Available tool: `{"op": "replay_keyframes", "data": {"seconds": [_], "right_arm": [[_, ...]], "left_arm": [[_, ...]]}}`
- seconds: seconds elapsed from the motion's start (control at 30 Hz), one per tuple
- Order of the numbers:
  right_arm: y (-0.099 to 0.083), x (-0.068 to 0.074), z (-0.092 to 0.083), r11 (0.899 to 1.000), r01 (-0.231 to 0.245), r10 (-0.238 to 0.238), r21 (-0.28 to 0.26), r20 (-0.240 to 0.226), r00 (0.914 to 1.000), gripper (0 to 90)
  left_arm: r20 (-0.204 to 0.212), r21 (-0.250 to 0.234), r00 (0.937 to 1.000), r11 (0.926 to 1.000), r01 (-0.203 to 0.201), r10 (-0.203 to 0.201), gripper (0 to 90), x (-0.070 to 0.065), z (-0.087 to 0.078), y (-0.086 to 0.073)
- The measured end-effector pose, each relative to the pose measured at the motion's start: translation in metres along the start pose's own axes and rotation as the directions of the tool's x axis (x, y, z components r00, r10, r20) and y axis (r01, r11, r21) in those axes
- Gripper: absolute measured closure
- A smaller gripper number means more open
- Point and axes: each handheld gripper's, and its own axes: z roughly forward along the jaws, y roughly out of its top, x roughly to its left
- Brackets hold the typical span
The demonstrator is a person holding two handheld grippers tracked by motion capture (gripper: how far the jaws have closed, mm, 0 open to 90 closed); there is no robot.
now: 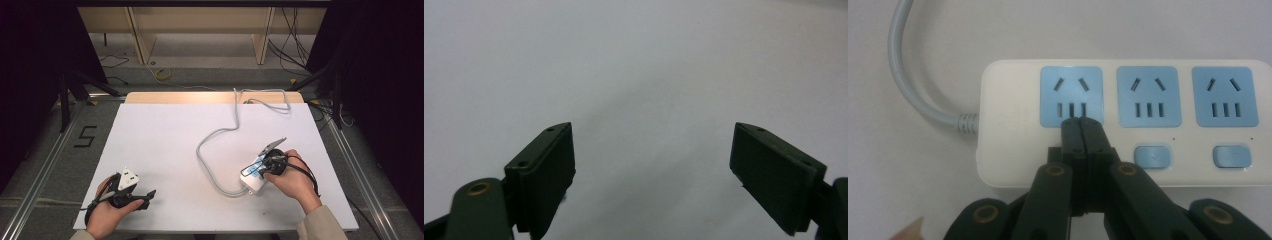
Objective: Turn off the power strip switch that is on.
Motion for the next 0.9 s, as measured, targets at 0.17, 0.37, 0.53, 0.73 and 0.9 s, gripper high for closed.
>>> {"op": "replay_keyframes", "data": {"seconds": [0.17,0.37,0.53,0.73,0.9], "right_arm": [[0.0002,0.0008,0.0017,1.000,0.002,-0.002,0.006,0.001,1.0000,90.0],[0.0008,0.0023,0.0019,1.000,0.009,-0.009,0.010,0.007,0.9999,90.0],[0.0013,0.0041,0.0024,1.000,0.019,-0.019,0.015,0.019,0.9996,90.0],[0.0011,0.0048,0.0026,1.000,0.016,-0.017,0.015,0.024,0.9996,90.0],[0.0017,0.0062,0.0028,1.000,0.018,-0.019,0.021,0.033,0.9993,90.0]], "left_arm": [[0.000,0.000,1.0000,1.0000,0.000,0.000,17.9,0.0000,-0.0001,0.0000],[-0.001,0.000,1.0000,1.0000,0.000,0.000,17.9,0.0000,0.0000,0.0000],[-0.001,-0.001,1.0000,1.0000,-0.001,0.001,17.9,-0.0004,0.0001,0.0000],[-0.002,-0.001,1.0000,1.0000,-0.002,0.002,17.9,-0.0005,0.0000,0.0000],[-0.002,-0.001,1.0000,1.0000,-0.002,0.002,18.0,-0.0004,0.0001,0.0000]]}}
